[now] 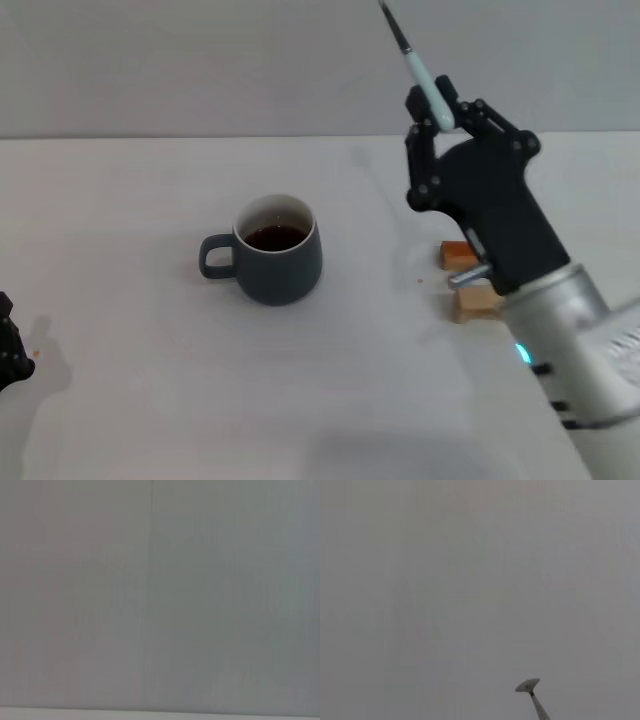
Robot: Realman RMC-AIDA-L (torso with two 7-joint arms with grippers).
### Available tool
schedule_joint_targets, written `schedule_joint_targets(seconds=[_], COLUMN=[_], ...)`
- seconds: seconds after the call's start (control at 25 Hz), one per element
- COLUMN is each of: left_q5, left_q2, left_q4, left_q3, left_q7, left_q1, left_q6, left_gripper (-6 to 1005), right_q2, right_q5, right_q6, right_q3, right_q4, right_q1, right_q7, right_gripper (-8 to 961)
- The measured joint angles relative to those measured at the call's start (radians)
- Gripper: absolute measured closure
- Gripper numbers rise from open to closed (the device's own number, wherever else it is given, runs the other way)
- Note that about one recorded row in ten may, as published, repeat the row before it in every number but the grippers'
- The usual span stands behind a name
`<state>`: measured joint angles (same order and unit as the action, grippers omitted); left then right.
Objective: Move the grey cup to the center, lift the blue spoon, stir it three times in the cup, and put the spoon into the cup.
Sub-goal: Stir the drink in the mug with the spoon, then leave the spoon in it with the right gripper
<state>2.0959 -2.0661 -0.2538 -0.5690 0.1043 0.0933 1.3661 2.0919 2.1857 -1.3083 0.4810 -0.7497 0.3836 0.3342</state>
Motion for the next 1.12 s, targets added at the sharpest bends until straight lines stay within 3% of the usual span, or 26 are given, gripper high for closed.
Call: schedule_joint_targets(seconds=[0.16, 0.28, 0.36, 0.4, 0.48, 0.56, 0.6, 0.64, 0.68, 0.72, 0.8, 0.84, 0.88, 0.96, 1.0, 1.08, 1.12], left_q5=[0.0, 0.001, 0.002, 0.002, 0.003, 0.003, 0.003, 0.003, 0.003, 0.003, 0.002, 0.002, 0.001, 0.001, 0.001, 0.0, 0.0], left_q2=[0.0, 0.001, 0.0, 0.0, 0.0, 0.0, 0.0, 0.001, 0.001, 0.001, 0.001, 0.001, 0.0, 0.0, 0.0, 0.0, 0.0], left_q4=[0.001, -0.001, 0.002, 0.001, -0.002, -0.003, -0.003, -0.003, -0.004, -0.004, -0.004, -0.003, -0.001, -0.001, -0.001, -0.001, -0.001], left_q3=[0.0, 0.0, 0.0, 0.0, 0.0, 0.0, 0.0, 0.0, 0.0, 0.0, 0.0, 0.0, 0.0, 0.0, 0.0, 0.0, 0.0], left_q7=[0.0, 0.0, 0.0, 0.0, 0.0, 0.0, 0.0, 0.0, 0.0, 0.0, 0.0, 0.0, 0.0, 0.0, 0.0, 0.005, 0.005], left_q1=[0.004, 0.011, 0.015, 0.017, 0.017, 0.016, 0.016, 0.015, 0.014, 0.014, 0.012, 0.012, 0.011, 0.011, 0.01, 0.008, 0.008], left_q6=[-0.007, -0.017, -0.02, -0.021, -0.021, -0.021, -0.021, -0.022, -0.022, -0.022, -0.023, -0.023, -0.023, -0.023, -0.023, -0.022, -0.022], left_gripper=[1001, 1000, 1000, 1000, 1001, 1001, 1001, 1001, 1001, 1001, 1001, 1001, 1001, 1001, 1001, 1001, 1001], right_q2=[-0.006, -0.016, -0.042, -0.042, -0.062, -0.096, -0.104, -0.104, -0.113, -0.113, -0.099, -0.099, -0.061, -0.028, -0.028, -0.011, -0.011], right_q5=[0.013, 0.01, 0.02, 0.02, 0.034, 0.039, 0.04, 0.04, 0.04, 0.04, 0.04, 0.04, 0.04, 0.04, 0.04, 0.048, 0.048], right_q6=[-0.223, -0.222, -0.103, -0.103, 0.004, 0.253, 0.337, 0.337, 0.522, 0.522, 0.791, 0.791, 0.999, 1.17, 1.17, 1.399, 1.399], right_q3=[-0.064, -0.049, 0.011, 0.011, 0.051, 0.128, 0.156, 0.156, 0.234, 0.234, 0.359, 0.359, 0.461, 0.542, 0.542, 0.64, 0.64], right_q4=[0.131, 0.1, -0.002, -0.002, -0.085, -0.273, -0.333, -0.333, -0.469, -0.469, -0.636, -0.636, -0.728, -0.788, -0.788, -0.865, -0.865], right_q1=[0.033, 0.022, -0.009, -0.009, -0.032, -0.083, -0.101, -0.101, -0.147, -0.147, -0.214, -0.214, -0.254, -0.276, -0.276, -0.272, -0.272], right_q7=[-0.12, -0.12, -0.117, -0.117, -0.085, 0.049, 0.093, 0.093, 0.185, 0.185, 0.289, 0.289, 0.346, 0.381, 0.381, 0.345, 0.345], right_gripper=[792, 792, 792, 792, 791, 791, 791, 791, 791, 791, 791, 791, 791, 792, 792, 792, 792])
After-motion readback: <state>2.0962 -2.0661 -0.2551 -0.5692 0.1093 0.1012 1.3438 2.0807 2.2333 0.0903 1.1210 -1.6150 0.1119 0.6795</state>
